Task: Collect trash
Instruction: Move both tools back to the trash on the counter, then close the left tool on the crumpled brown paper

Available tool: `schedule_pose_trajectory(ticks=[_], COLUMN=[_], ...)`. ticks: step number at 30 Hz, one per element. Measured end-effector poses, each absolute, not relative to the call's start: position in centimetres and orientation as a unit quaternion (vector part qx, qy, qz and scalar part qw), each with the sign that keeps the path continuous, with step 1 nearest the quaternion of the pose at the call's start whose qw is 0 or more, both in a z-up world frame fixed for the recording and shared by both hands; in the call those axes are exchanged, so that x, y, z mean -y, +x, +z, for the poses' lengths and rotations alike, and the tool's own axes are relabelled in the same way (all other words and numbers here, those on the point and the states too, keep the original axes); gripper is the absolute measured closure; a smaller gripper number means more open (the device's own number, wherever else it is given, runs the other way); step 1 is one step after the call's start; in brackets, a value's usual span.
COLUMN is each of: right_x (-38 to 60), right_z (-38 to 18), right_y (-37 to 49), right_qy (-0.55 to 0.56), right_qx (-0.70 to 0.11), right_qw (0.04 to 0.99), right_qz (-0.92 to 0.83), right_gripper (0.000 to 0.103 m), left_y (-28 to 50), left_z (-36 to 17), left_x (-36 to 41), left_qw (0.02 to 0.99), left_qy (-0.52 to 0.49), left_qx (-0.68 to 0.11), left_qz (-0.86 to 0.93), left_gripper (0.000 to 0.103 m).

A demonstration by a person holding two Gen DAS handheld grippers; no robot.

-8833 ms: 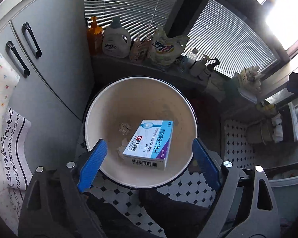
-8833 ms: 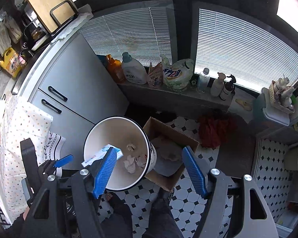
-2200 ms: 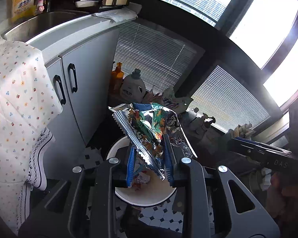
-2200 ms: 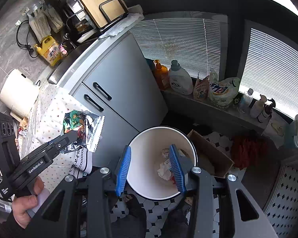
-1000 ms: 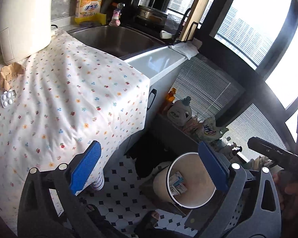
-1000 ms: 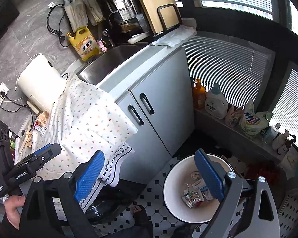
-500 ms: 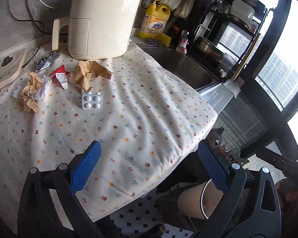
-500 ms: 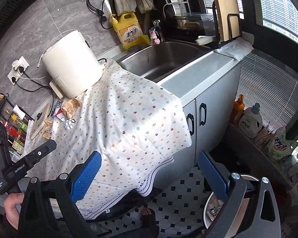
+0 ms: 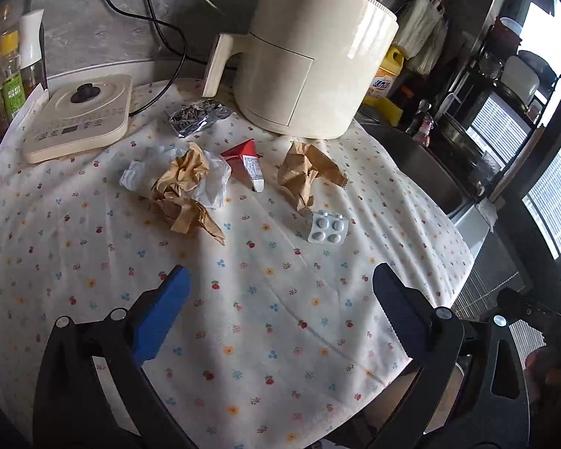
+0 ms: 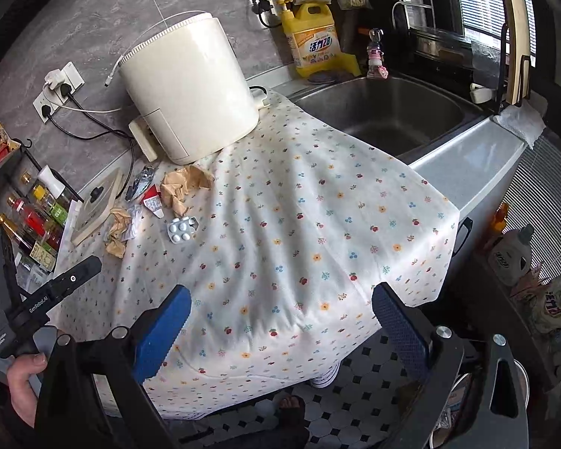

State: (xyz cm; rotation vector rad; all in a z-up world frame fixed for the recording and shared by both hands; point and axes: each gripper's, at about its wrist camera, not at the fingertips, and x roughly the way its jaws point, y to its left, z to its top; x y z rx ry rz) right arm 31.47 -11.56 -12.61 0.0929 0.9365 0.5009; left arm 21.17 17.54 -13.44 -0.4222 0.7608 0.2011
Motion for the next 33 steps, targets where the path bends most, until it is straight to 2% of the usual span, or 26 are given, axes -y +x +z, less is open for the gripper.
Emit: schedule_pose_trajectory(ticks=[14, 27, 30, 32, 33], right_x=[4.3, 3.2, 3.5, 3.6, 3.6], right_z=[-14.3, -15.5, -15.5, -15.4, -15.4], right_y=[32.3, 32.6, 32.5, 32.5, 32.5], right_qy=[0.055, 0.056, 0.053, 0.051, 0.05], right_qx=[-0.449, -0.464, -0.465, -0.465, -0.465], right_qw=[0.858, 0.858, 0.859, 0.86, 0.86], right_qz=[0.243, 0.213, 0.208, 0.206, 0.206], right_gripper=[0.008, 0.008, 0.008, 0.008, 0.008], left_y=[22.7, 26.1, 26.8, 27.2, 27.3], left_z=[-14.6, -17.4, -18.0, -18.4, -18.5], left_x=[-24.3, -26.7, -26.8, -26.9, -26.9], left_qw=[0.914, 0.914, 0.912, 0.909, 0.907], left_qy=[-0.149, -0.089, -0.089, -0.094, -0.097], left_qx=[-0.371, -0.395, -0.399, -0.406, -0.41], left_qz=[0.071, 0.019, 0.007, 0.004, 0.003], left_gripper=[0.006, 0.007, 0.012, 0.022, 0.032])
